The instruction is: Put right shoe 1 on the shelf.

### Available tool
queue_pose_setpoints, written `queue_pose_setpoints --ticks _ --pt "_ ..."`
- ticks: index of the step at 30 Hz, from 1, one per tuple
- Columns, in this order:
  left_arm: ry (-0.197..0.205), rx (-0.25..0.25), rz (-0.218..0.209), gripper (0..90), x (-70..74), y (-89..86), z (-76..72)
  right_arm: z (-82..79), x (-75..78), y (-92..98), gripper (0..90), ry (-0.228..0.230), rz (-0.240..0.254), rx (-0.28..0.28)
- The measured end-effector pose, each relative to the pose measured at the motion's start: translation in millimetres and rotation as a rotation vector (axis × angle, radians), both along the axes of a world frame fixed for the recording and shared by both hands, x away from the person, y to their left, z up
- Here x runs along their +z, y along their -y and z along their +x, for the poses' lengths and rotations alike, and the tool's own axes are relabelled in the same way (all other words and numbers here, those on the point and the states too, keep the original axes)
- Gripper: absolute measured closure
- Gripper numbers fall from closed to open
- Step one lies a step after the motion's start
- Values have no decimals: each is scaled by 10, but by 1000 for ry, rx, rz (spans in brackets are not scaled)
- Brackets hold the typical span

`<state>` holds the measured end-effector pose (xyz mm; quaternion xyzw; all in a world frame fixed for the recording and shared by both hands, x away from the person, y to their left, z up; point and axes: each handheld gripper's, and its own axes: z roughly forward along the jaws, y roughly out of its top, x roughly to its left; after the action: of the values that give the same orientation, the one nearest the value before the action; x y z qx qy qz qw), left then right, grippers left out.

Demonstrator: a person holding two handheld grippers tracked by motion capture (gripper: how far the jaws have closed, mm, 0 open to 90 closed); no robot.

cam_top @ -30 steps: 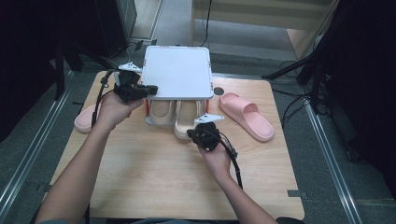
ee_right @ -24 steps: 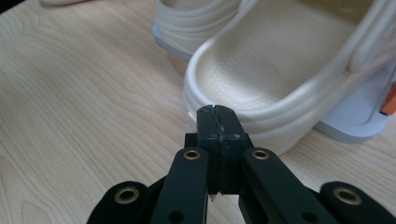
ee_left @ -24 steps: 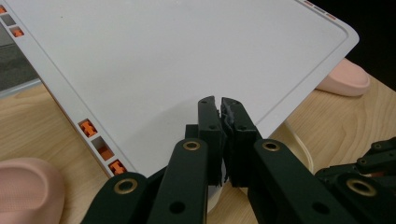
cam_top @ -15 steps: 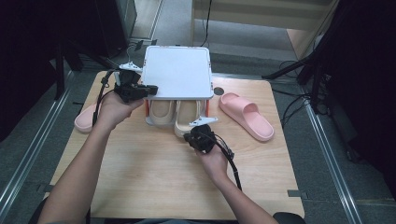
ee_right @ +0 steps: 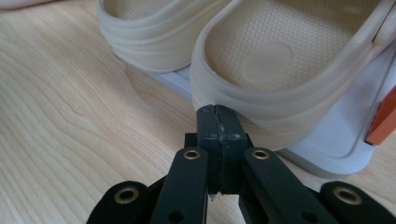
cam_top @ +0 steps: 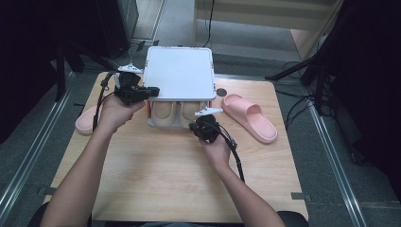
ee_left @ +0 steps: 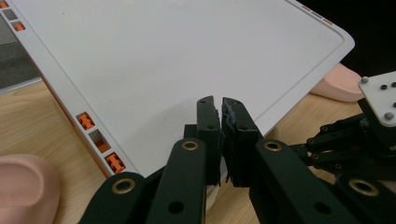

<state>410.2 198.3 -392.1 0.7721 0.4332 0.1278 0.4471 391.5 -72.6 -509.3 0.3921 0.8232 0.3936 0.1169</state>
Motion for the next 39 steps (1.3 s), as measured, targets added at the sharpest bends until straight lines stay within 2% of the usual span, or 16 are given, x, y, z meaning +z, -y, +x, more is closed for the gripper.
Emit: queue_pose_setpoints --ticks 4,6,8,12,15,17,18,20,21,23,24,26,28,32,35,39 --pt "8 0 9 850 2 6 -8 22 -15 5 900 -2 16 -1" --pt "10 -6 19 842 8 8 -20 22 -9 16 900 -34 33 -12" --pt "22 0 35 841 11 8 -34 -1 27 49 900 -49 53 2" --pt "8 -3 27 837 20 -13 -27 -122 158 126 877 -48 76 47" --pt "-5 0 26 761 41 -29 -26 -275 255 201 866 -38 94 87" --pt "-14 -18 25 654 54 -51 -38 -345 285 235 873 -45 95 105" --pt "-46 -37 22 590 86 -73 -66 -417 321 288 847 -53 116 114" --pt "-66 -49 42 540 129 -87 -115 -486 363 340 815 -58 134 114" --pt "-48 -53 49 512 150 -96 -159 -513 378 363 794 -48 136 118" --pt "-49 -56 47 482 165 -105 -187 -558 401 400 752 -38 147 125" --pt "-37 -61 35 464 200 -144 -245 -605 399 457 707 -64 152 183" --pt "-34 -59 34 453 213 -166 -270 -658 370 504 712 -59 96 223" --pt "-30 -44 31 452 228 -229 -319 -688 344 538 710 -58 77 235" --pt "-37 -43 -2 447 237 -347 -396 -713 283 691 654 -80 120 214" --pt "-23 -32 15 442 235 -401 -429 -725 320 773 606 -71 167 185" --pt "-16 -16 9 443 201 -497 -443 -747 326 804 596 -67 163 183"
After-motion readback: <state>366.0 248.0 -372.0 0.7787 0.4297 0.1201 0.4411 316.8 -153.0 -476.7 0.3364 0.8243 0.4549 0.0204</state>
